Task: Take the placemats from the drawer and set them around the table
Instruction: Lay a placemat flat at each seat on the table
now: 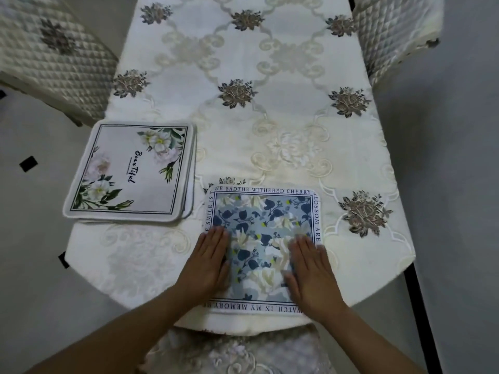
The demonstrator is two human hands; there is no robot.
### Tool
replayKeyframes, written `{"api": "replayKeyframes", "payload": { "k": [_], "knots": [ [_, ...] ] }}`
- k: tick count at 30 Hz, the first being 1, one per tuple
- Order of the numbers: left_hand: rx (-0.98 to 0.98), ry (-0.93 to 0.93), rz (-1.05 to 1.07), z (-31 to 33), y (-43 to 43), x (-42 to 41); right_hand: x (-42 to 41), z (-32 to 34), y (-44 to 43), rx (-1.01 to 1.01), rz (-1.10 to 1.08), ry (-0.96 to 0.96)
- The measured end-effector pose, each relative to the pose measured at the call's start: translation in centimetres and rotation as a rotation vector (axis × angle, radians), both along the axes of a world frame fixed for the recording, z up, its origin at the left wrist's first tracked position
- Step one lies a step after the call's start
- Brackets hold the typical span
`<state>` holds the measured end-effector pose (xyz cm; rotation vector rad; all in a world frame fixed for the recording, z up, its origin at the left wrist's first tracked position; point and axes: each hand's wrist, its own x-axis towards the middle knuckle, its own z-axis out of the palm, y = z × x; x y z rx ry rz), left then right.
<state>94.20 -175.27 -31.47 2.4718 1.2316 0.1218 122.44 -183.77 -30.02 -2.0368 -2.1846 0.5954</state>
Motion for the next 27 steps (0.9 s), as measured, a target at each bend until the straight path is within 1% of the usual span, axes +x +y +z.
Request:
{"api": "replayKeyframes", "payload": {
  "k": [3, 6, 8, 10, 12, 13, 16, 19, 23, 27],
  "knots": [
    [0.006, 0.005, -0.007, 0.5, 5.9, 4.9, -2.5, 0.4, 7.8, 0.035, 0.05, -0.028],
    [-0.02, 0.073, 0.004, 0.5, 10.8, 9.4, -3.8, 0.4, 14.5, -0.011, 0.09, -0.094],
    [-0.036, 0.125, 0.039, 0.2, 13.0, 10.3, -3.7, -0.2, 16.6, -0.033, 0.12, -0.154],
    [0.0, 0.12, 0.011, -0.1, 14.3, 9.8, -3.0, -0.7, 17.0, -0.017, 0.154, -0.163],
    [0.056, 0.102, -0.023, -0.3, 14.7, 8.4, -1.4, -1.1, 16.5, 0.016, 0.149, -0.115],
    [0.07, 0.101, -0.011, -0.3, 14.8, 7.5, -0.2, -1.1, 16.2, 0.033, 0.106, -0.094],
    [0.043, 0.113, 0.062, -0.4, 14.8, 5.0, 4.3, -1.5, 14.3, 0.052, -0.061, -0.094],
    [-0.01, 0.116, 0.109, -0.3, 13.9, 3.7, 6.6, -1.6, 12.3, 0.031, -0.153, -0.114],
    [-0.015, 0.122, 0.17, -0.6, 9.1, 3.0, 4.1, -1.1, 7.7, -0.018, -0.183, -0.1],
    [-0.041, 0.11, 0.172, 0.1, 0.1, 1.3, 1.2, -0.9, -0.9, -0.055, -0.163, -0.066]
  ]
}}
